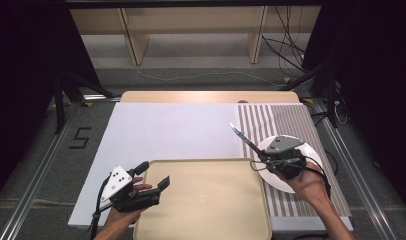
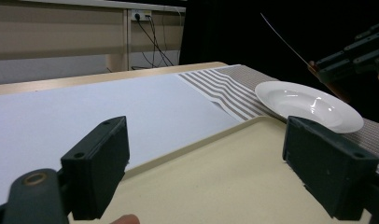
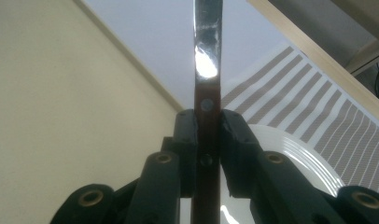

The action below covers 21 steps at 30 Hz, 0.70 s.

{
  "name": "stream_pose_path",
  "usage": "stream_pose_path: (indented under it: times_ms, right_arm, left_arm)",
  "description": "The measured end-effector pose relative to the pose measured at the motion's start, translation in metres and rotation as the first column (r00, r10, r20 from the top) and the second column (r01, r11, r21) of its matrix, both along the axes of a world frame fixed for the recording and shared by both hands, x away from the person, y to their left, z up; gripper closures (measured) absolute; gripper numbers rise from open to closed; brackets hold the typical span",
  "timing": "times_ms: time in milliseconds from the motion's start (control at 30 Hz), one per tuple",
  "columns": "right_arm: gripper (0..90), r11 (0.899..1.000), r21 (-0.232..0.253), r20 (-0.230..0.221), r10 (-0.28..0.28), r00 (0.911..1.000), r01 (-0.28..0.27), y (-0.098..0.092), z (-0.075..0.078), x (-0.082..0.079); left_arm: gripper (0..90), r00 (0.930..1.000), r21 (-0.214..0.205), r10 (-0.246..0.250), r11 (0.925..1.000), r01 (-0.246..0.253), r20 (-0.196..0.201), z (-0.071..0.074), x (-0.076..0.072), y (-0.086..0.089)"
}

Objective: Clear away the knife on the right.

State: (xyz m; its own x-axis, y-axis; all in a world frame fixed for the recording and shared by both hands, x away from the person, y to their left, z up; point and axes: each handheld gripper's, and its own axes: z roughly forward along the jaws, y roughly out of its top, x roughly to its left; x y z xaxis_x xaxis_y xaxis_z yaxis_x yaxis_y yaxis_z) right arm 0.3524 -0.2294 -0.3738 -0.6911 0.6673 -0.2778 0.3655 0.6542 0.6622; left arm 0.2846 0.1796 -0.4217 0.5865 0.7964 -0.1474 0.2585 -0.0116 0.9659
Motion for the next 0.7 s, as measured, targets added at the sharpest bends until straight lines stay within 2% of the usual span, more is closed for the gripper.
stream_pose_path:
  times_ms: [167,367,700]
  right_arm:
    - [77.7,1.000,0.002,-0.004,0.014,0.9999,-0.014,0.004,-0.005,-0.011]
    - [77.7,0.999,-0.022,0.014,0.031,0.9994,-0.031,0.010,-0.009,-0.027]
    - [77.7,0.997,-0.019,-0.015,0.072,0.9973,-0.072,0.020,-0.017,-0.048]
  left_arm:
    - [14.3,1.0000,0.001,0.001,1.0000,-0.001,0.001,0.000,0.000,0.000]
    - [14.3,1.0000,0.000,0.002,1.0000,-0.002,0.001,0.000,0.000,0.000]
    - [14.3,1.0000,0.000,0.002,1.0000,-0.002,0.001,0.000,0.000,0.000]
